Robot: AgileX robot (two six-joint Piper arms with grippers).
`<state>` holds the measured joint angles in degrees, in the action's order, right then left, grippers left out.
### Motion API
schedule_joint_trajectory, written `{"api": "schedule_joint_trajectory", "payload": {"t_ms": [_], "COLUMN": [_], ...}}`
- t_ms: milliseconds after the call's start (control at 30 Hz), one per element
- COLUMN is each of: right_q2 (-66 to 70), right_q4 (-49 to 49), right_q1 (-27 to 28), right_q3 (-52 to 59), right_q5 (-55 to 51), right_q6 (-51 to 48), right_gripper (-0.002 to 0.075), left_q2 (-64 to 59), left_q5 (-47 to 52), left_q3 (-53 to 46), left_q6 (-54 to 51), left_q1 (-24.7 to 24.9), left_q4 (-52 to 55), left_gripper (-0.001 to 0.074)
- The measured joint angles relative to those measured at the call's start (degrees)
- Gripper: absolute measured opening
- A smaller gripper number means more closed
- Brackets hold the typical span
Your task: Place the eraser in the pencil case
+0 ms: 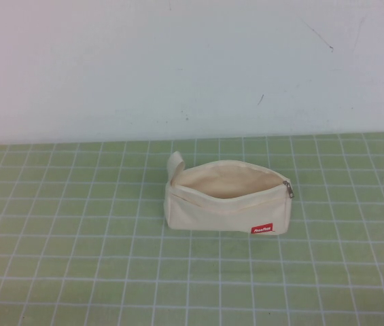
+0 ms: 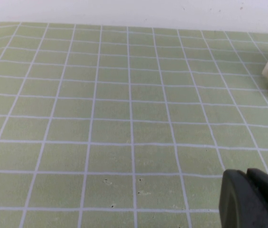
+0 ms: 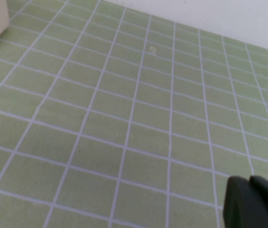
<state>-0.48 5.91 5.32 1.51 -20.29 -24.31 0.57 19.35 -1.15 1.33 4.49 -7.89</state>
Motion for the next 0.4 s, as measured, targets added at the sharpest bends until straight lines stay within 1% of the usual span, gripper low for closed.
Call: {"api": "schedule_joint_trajectory", "payload": {"t_ms": [400], "right_q2": [0.0], "right_q4": [-0.4], "right_q1": [0.0], "right_q3": [-0.1], "right_q5": [-0.4], "right_q6": [0.3], "right_gripper": [0.0], "left_q2": [0.0], "left_q5": [0.0], "left_q3": [0.0], "left_q6": [0.0], "left_q1": [0.0], "left_q4": [0.0], "left_gripper": [-0.0001]}}
